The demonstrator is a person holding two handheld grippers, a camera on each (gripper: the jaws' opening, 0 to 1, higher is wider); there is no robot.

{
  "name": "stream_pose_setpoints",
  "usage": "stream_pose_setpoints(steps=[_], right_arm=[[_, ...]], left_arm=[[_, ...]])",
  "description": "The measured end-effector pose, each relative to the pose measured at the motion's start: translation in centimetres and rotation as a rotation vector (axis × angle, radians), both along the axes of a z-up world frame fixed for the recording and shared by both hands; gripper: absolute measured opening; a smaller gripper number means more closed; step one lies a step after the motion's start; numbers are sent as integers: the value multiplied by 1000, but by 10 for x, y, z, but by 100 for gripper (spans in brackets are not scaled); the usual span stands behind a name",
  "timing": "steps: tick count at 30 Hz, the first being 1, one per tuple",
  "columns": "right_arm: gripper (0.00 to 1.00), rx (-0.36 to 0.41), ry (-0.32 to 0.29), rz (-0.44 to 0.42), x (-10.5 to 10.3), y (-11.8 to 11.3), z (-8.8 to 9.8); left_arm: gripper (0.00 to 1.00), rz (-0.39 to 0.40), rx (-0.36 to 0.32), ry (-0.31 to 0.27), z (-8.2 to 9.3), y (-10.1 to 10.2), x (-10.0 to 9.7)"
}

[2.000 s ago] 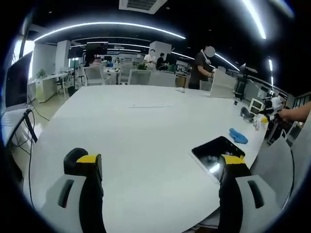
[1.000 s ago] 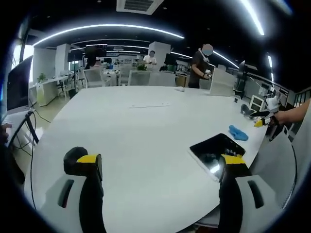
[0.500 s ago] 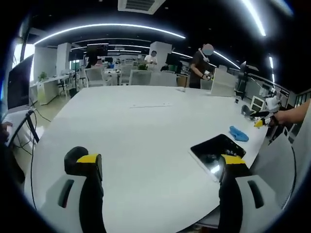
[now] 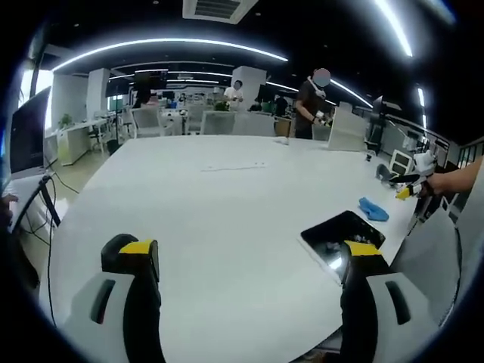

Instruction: Wipe the mirror surface with the cleaning cloth until all visible marks leave the cleaned area.

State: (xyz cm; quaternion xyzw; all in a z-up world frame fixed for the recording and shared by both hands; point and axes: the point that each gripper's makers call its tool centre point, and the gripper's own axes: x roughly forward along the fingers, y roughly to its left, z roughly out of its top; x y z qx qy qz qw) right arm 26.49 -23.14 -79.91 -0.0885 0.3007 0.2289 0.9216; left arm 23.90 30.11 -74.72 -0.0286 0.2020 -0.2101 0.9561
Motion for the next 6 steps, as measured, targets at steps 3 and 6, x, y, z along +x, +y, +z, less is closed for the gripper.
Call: stream_pose_setpoints(steps=[3,6], right_arm=[[98,-1,18,6,-7,5,-6],[98,-10,28,13,-11,7,-9]], left_arm=[[99,0,-11,-5,1,-2,0],[99,-13,-6,0,-1,-4,-2]])
